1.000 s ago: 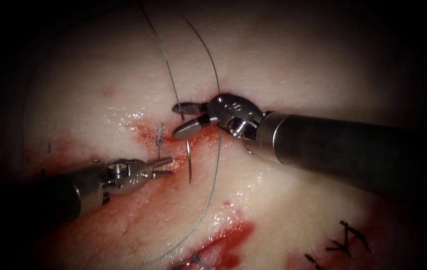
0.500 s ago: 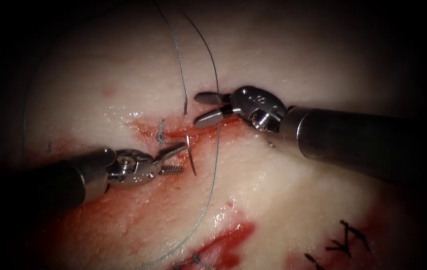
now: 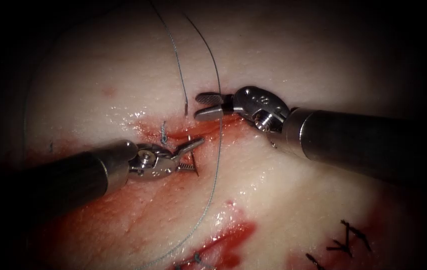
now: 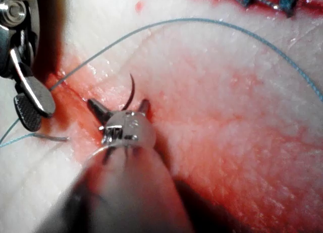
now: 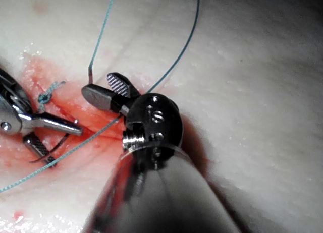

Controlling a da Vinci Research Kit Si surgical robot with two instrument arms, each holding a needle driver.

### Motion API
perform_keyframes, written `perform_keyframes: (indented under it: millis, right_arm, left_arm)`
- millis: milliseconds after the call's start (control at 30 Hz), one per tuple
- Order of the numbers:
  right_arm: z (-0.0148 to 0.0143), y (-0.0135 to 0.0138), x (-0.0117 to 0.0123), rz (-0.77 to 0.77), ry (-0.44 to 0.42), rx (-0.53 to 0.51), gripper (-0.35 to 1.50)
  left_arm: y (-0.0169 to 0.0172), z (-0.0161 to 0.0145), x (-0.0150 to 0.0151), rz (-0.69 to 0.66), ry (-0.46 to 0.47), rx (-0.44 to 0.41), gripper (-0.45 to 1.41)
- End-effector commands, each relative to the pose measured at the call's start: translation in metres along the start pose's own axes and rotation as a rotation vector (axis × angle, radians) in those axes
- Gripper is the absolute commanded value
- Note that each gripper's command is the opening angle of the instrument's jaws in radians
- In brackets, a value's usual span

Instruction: Wound Closure

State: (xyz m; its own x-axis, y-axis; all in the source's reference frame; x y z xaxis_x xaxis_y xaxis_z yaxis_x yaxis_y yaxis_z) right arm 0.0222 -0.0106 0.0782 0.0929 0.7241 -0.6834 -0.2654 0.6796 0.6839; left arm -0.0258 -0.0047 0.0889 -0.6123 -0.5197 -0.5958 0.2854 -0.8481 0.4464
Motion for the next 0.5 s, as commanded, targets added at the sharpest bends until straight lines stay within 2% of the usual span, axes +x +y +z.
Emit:
perform_keyframes:
  millis: [33,133,233,267,367,400,500]
  right_arm:
    - [0.0011,0.0005,0.0002,-0.002,0.003,-0.002,0.14]
    - [0.001,0.0005,0.0002,-0.001,0.003,-0.006,0.12]
    - [0.0008,0.0006,0.0004,0.007,0.008,-0.005,0.1]
    - [0.0005,0.0007,0.0007,0.011,0.019,-0.005,0.17]
    - [-0.0002,0.0011,0.0014,0.023,0.041,-0.027,0.34]
    - [-0.0004,0.0012,0.0019,0.007,0.056,-0.041,0.47]
    - [-0.0008,0.0013,0.0024,-0.029,0.071,-0.068,0.51]
  left_arm:
    - [-0.0005,0.0009,-0.0002,0.0,-0.002,0.004,0.88]
    - [-0.0006,0.0011,0.0,-0.002,-0.005,0.002,0.68]
    - [-0.0006,0.0009,0.0001,-0.003,-0.006,0.004,-0.21]
    - [-0.0006,0.0007,0.0002,-0.098,-0.003,0.008,-0.45]
    - [-0.0005,0.0002,0.0005,-0.246,-0.002,0.008,-0.45]
    - [-0.0004,0.0001,0.0007,-0.27,-0.001,0.008,-0.45]
    - [-0.0004,-0.0003,0.0012,-0.379,0.002,0.007,-0.45]
